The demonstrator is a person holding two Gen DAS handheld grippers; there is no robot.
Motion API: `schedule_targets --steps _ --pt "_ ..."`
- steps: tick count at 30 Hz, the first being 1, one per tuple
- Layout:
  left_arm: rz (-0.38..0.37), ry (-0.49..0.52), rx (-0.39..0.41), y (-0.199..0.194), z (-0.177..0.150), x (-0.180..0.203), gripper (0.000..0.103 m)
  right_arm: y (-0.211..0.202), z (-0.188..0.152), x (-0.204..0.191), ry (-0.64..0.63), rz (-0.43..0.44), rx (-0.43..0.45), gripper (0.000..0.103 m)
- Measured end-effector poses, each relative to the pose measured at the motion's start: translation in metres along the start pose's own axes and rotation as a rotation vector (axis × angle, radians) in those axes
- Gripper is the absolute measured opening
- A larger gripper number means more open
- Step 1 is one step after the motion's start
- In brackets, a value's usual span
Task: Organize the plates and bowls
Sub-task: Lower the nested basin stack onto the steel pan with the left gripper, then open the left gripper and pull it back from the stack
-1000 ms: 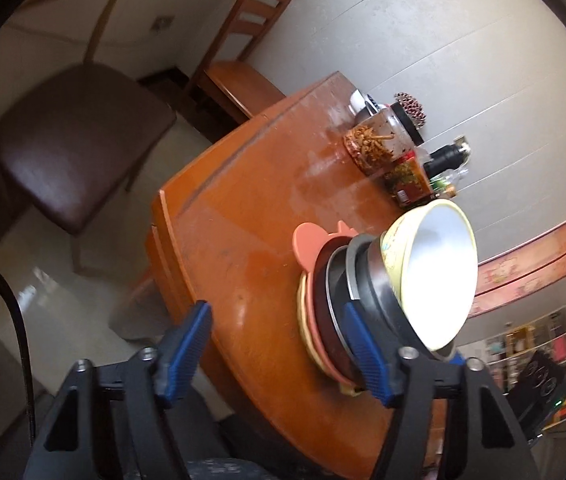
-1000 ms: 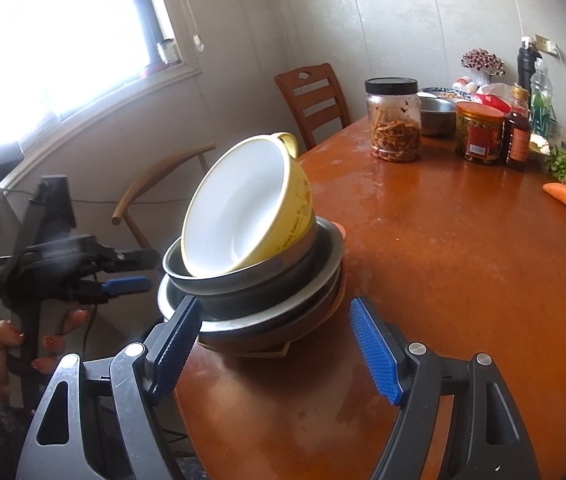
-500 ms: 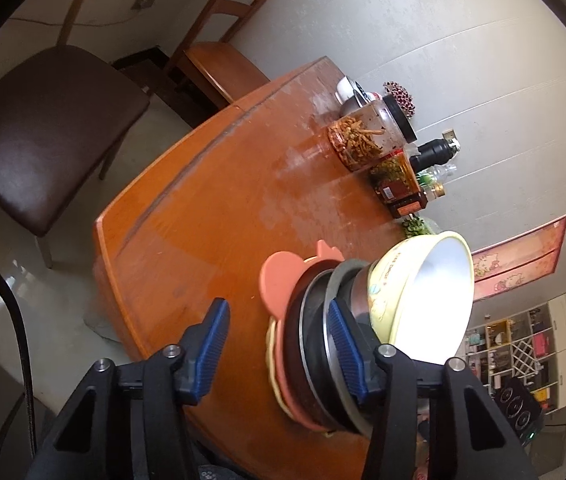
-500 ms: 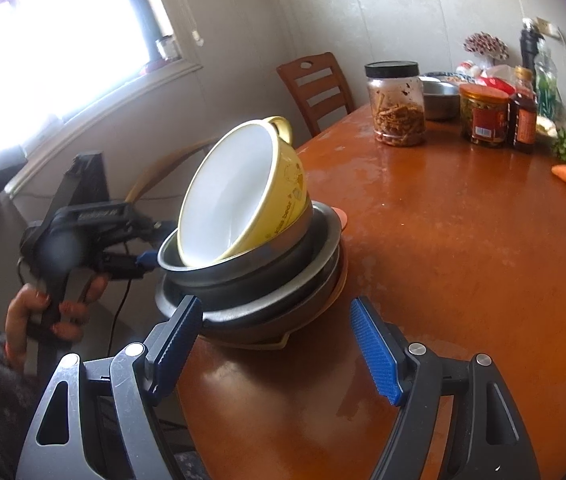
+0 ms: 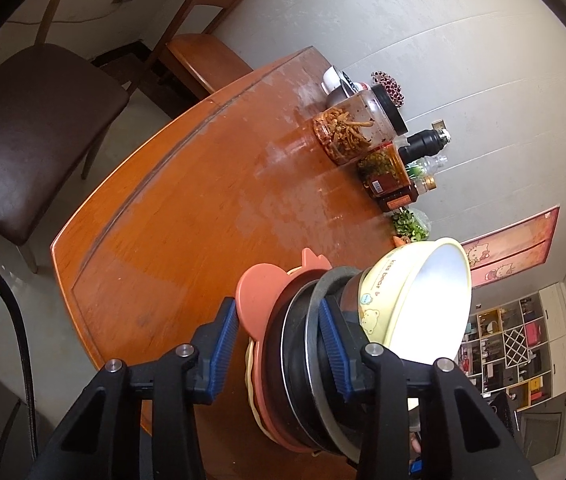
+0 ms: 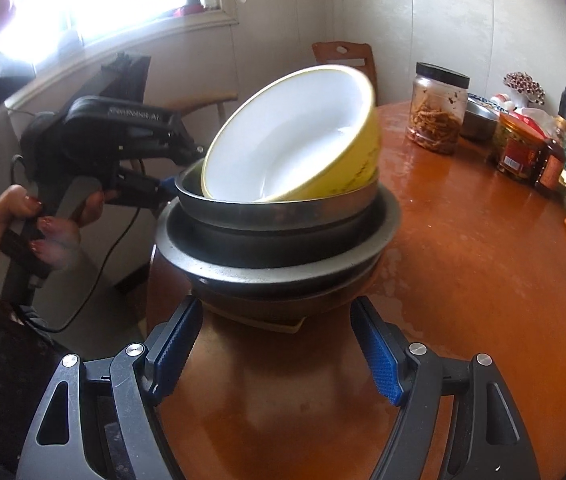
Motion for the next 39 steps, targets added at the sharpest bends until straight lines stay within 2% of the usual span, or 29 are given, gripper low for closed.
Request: schedule_targets --steps 8,14,28,39 --pt "0.023 0.039 -0.021 0.014 0.005 0.012 0.042 0.005 0.003 0.008 0.0 -0.013 0.0 0.082" --pt "0.038 0.096 -0.066 0.039 0.005 0.034 0.043 -0.003 -0.005 0.027 0.023 -0.038 0.006 0.083" --pt "0.061 0.222 -0.175 0.119 -0.007 0.104 0.044 -0.04 -0.045 0.099 0.136 -0.113 0.023 0.083" --pt "0.075 0.311 -0.264 0.179 -0.033 0.162 0.044 -0.07 -0.081 0.151 0.232 -0.16 0.036 0.083"
Point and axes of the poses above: each gripper's, at about its wrist camera, not at the fingertips, and y roughly the way its jaws point, x to its right, z to its top, the point moved 7 cm from there along y, roughly the way its jaws point, and after that the axes turned 9 degrees about -x, right-handed, at the moved point
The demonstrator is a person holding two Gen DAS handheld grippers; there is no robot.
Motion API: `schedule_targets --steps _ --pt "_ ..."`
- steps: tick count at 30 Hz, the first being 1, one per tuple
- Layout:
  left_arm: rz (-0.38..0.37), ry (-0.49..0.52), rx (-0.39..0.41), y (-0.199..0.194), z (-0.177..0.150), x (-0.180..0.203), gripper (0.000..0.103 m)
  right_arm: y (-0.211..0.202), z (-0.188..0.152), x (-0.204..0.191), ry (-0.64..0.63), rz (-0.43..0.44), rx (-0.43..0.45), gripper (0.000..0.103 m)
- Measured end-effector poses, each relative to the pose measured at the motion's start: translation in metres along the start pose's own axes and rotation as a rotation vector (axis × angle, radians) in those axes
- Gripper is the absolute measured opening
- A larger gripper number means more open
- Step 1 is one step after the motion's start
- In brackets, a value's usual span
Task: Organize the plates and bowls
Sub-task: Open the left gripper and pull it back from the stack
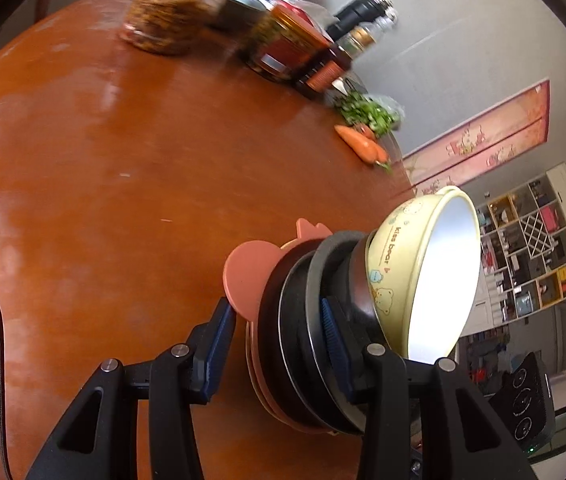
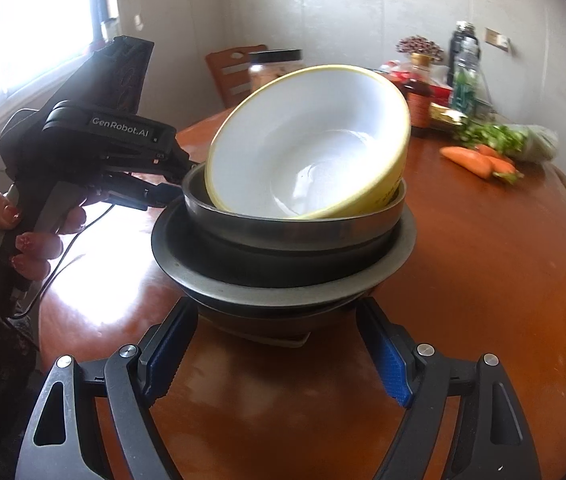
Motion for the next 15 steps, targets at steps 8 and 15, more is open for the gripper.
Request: schedule_targets --steps 8,15 --pt "0.023 0.017 0.0 0.016 -0.001 0.021 0.044 -0.012 -0.015 0.018 0.036 -0.013 0.006 0.083" --pt "0.055 0.014 0.03 0.014 -0.003 0.022 0.044 -0.012 -0.015 0.023 0.057 -0.006 0.009 0.083"
Point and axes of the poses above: each gripper's, at about its wrist camera, not at the fingertips, and y roughly the way its jaws point, x to its right, z to its top, the point moved 7 cm from there along y, roughly the way its jaws point, and after that the axes turned 9 degrees about -x, right-handed, at the moved point
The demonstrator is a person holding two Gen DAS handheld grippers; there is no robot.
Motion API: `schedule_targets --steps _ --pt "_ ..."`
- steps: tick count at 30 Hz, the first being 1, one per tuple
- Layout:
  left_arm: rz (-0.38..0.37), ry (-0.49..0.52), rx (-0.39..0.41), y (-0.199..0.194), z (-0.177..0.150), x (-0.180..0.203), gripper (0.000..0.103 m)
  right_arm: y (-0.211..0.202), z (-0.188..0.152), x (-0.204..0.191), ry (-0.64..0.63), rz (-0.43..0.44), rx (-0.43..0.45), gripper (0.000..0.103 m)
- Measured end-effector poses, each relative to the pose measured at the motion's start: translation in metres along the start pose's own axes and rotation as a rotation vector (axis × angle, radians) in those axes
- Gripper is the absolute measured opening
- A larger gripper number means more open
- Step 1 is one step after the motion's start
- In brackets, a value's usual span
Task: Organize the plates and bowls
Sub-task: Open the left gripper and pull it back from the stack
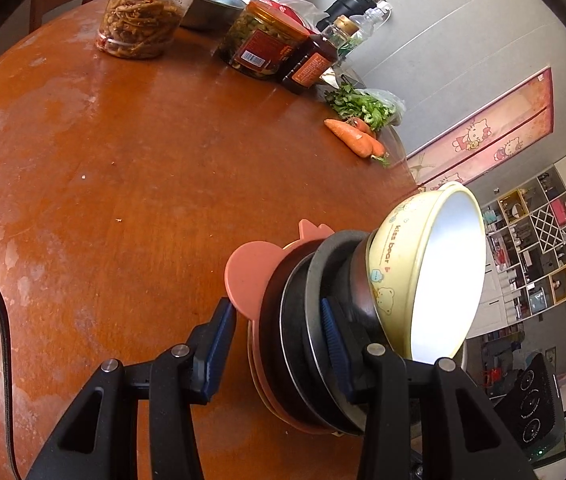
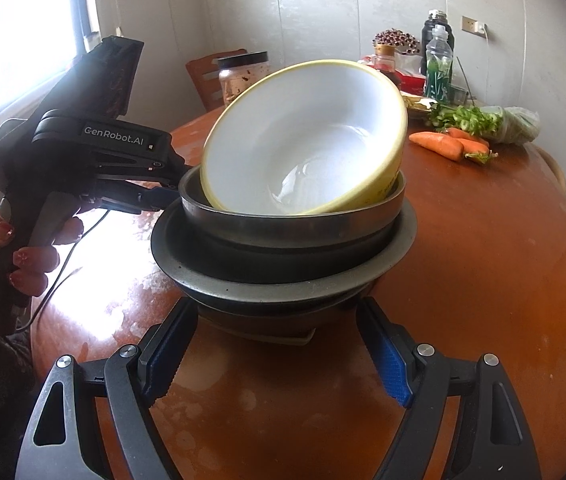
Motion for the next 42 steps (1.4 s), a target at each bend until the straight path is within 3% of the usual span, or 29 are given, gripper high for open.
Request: schedule_targets --steps 13,21,42 --pt "0.018 0.025 0.073 -0.018 -0.009 0.001 0.044 0.003 0.004 0.003 0.022 -0.016 0.002 0.083" --pt "0.079 0.052 0.139 -0.041 -0.02 0.003 0.044 0.005 0.006 0.001 0.03 -0.044 -0.002 0.084" --pt "0.202 0.067 0.211 -0.068 -0.042 -0.008 0.045 -0.01 0.003 -0.011 0.04 -0.09 0.033 0.084"
Point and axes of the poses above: each gripper's, at about its wrist camera, not at the fingertips, and y roughly the way its jaws point, x to its right, z to its top, the point moved 7 cm from there along y, roughly the way its jaws point, and after that the axes turned 9 degrees about -x, right-handed, at the moved point
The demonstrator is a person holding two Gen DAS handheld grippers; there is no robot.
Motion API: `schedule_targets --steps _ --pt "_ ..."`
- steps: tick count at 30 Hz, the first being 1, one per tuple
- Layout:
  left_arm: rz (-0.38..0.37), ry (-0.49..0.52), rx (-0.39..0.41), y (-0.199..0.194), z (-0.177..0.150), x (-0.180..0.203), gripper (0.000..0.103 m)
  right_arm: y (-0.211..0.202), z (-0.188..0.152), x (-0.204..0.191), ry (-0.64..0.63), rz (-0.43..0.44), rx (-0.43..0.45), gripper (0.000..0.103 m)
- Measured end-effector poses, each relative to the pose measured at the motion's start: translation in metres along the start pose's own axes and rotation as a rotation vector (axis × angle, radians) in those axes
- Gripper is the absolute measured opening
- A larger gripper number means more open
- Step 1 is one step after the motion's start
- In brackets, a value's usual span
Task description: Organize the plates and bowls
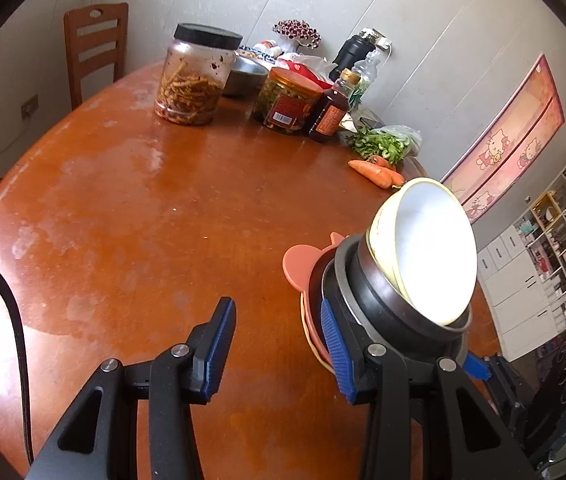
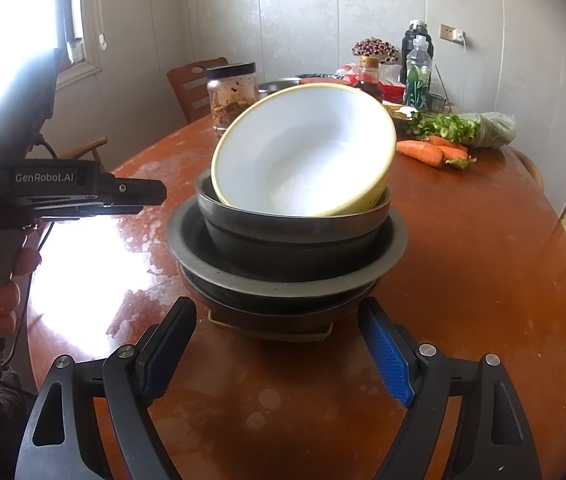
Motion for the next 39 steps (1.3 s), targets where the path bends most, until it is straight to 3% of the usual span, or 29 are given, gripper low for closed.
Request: schedule_targets --steps 14,21,24,27,39 --pt "0.161 0.071 0.073 -0.022 -0.05 0.022 0.064 -0.038 -0.02 0.004 0.036 -0.038 0.097 0.084" --pt "0.152 0.058 0.082 -0.026 -0.079 0.033 0.075 -0.047 -0.036 0.003 0.045 -0.04 0.111 0.085" --pt "0.2 0.075 0.081 -0.024 -0.089 0.036 0.082 -0.049 -0.045 0.007 0.055 -0.05 0.115 0.085" --pt "0.243 0.098 0.08 -0.022 -0.099 0.042 0.083 -0.052 -0.052 0.01 0.07 -0.05 0.124 0.085" --pt "0.263 0.124 0.083 -0.011 -0.128 0.061 0.083 -0.059 -0.076 0.021 0.11 -0.029 0.139 0.085"
Point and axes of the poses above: each gripper's, at about its wrist camera, not at the fingertips, and y roughly the way its jaws point, x to its right, z to its top, the point moved 7 cm from there along y, roughly the way its jaws point, and after that the axes turned 9 degrees about -x, right-handed, at the moved point
